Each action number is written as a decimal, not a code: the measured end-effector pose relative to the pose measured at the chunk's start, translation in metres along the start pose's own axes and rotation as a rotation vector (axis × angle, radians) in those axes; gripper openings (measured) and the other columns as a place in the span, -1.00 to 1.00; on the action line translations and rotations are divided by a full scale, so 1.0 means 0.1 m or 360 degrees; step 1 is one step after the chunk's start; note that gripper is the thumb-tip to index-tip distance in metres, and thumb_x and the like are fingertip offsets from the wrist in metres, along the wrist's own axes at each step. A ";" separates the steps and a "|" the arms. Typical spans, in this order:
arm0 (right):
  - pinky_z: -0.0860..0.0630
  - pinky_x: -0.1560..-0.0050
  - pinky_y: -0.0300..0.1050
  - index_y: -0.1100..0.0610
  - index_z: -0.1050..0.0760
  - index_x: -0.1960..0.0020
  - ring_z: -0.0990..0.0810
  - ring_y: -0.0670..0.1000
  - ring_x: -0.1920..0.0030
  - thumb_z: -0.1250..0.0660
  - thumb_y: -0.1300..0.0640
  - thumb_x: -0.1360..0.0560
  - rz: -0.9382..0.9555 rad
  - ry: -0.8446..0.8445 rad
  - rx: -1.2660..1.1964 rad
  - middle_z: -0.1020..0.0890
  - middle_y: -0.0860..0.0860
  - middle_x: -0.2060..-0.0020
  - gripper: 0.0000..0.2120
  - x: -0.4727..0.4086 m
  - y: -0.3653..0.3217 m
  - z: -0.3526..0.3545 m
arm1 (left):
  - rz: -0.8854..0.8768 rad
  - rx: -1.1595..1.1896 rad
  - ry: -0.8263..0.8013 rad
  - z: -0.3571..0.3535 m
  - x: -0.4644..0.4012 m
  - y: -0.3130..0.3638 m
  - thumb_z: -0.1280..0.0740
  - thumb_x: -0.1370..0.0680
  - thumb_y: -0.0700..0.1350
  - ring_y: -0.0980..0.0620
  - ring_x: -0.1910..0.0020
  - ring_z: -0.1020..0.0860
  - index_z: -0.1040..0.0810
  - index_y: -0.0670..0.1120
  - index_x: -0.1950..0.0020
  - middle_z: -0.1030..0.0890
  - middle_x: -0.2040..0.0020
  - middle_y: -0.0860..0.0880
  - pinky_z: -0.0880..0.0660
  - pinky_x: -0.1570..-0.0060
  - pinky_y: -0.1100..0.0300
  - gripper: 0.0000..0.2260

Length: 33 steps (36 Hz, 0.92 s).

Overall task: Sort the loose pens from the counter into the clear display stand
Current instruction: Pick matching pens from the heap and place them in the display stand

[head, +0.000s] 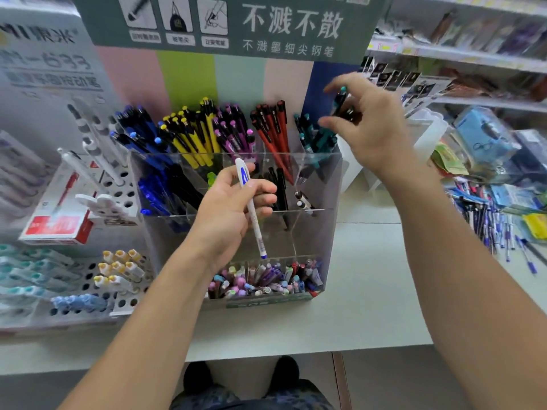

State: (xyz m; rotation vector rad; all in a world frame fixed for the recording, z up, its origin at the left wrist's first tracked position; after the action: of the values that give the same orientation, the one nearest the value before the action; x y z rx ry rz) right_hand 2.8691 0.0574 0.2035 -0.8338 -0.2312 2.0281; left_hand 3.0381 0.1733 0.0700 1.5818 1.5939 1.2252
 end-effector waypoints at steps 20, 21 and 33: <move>-0.46 0.01 -0.18 0.13 -0.62 -0.10 -0.57 0.03 0.06 -0.30 0.06 -0.64 -0.0217 0.0739 -0.0182 -0.63 0.03 0.07 -0.82 0.72 -0.45 -0.02 | -0.0306 -0.0076 0.0293 0.49 0.13 0.30 -0.51 -0.39 -0.14 0.07 0.12 -0.60 -0.66 -0.03 -0.02 -0.66 0.14 0.05 -0.54 0.04 0.18 -0.78; -0.50 0.11 -0.16 0.09 -0.63 -0.03 -0.59 -0.02 0.16 -0.33 0.09 -0.62 -0.0263 0.0622 -0.0437 -0.64 -0.01 0.16 -0.88 0.78 -0.53 -0.13 | -0.0344 -0.0096 0.0312 0.54 0.16 0.33 -0.52 -0.36 -0.14 0.09 0.13 -0.61 -0.66 -0.04 -0.03 -0.66 0.15 0.04 -0.54 0.07 0.22 -0.75; -0.58 0.35 -0.14 0.14 -0.65 0.01 -0.65 0.04 0.28 -0.47 0.21 -0.53 -0.0536 -0.0290 -0.1366 -0.67 0.07 0.20 -0.95 0.97 -1.12 -1.49 | -0.0571 -0.0346 0.0429 1.04 0.47 0.45 -0.54 -0.37 -0.38 0.00 0.09 -0.71 -0.56 -0.15 -0.03 -0.73 0.14 -0.06 -0.60 0.05 0.22 -0.69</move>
State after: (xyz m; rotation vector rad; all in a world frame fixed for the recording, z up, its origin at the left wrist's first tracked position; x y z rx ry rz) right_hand 3.0047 0.1776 0.0965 -1.0179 -1.3157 1.6522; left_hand 3.1440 0.2346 0.0761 0.9763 1.7465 1.3938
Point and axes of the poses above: each hand's wrist, its own x-axis away from the middle knuckle, its own z-axis out of the back of the hand, y = z × x, the point moved 10 cm from there along -x, towards the middle knuckle
